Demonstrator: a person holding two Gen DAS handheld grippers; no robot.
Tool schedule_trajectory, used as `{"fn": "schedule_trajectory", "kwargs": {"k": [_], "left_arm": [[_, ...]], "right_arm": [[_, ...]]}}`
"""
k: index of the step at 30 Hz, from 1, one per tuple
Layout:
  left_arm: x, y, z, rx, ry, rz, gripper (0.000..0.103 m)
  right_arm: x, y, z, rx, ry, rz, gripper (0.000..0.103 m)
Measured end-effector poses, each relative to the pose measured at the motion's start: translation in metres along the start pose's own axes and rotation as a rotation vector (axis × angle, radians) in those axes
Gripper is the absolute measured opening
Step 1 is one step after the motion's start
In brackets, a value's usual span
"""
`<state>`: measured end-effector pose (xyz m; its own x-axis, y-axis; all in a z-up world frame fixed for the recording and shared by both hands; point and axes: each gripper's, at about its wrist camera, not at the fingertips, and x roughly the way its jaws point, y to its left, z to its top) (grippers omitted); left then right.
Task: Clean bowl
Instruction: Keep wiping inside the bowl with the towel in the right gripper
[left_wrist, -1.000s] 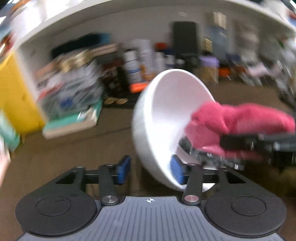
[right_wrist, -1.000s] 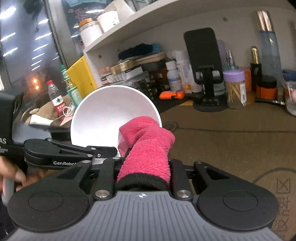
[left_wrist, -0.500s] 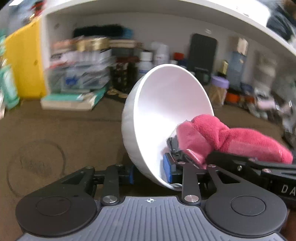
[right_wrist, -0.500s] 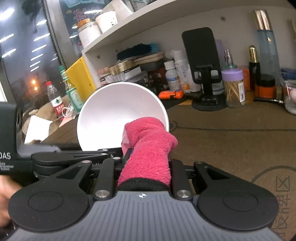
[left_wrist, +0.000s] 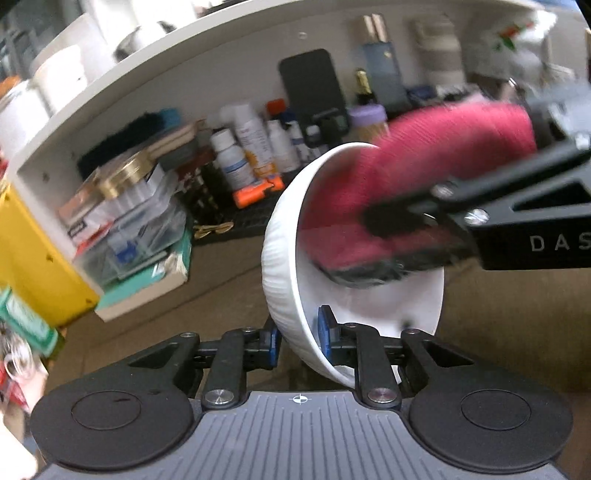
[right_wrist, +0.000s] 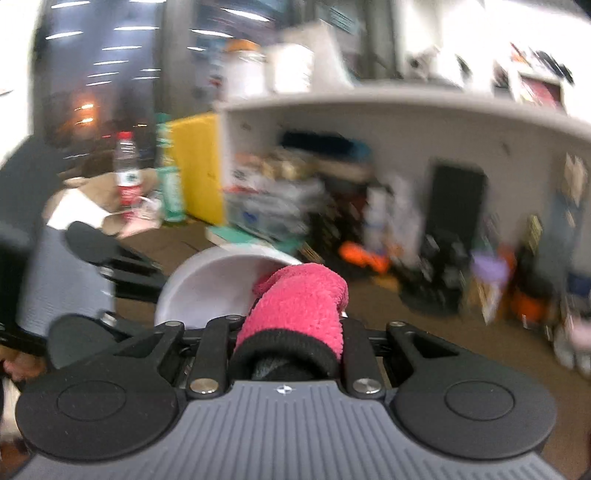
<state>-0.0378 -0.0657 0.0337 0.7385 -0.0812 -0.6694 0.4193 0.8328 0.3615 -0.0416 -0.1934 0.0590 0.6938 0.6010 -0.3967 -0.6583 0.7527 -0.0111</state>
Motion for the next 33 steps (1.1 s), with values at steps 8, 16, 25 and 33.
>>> {"fn": "schedule_trajectory", "kwargs": {"k": [8,16,25,33], "left_arm": [[0.007,0.023,0.007,0.110,0.061,-0.062,0.023],[0.013,0.029,0.008,0.020,0.017,-0.002,0.031],[0.003,0.036,-0.016,-0.603,-0.067,-0.056,0.090],[0.022,0.037,-0.036,-0.762,-0.065,-0.232,0.059]], "right_arm": [[-0.031,0.017,-0.010,-0.136,-0.082,0.165,0.021],[-0.002,-0.015,-0.043,0.090,0.070,0.009,0.021],[0.000,-0.021,-0.047,0.207,0.078,0.008,0.021],[0.001,-0.026,-0.050,0.225,0.101,0.001,0.021]]}}
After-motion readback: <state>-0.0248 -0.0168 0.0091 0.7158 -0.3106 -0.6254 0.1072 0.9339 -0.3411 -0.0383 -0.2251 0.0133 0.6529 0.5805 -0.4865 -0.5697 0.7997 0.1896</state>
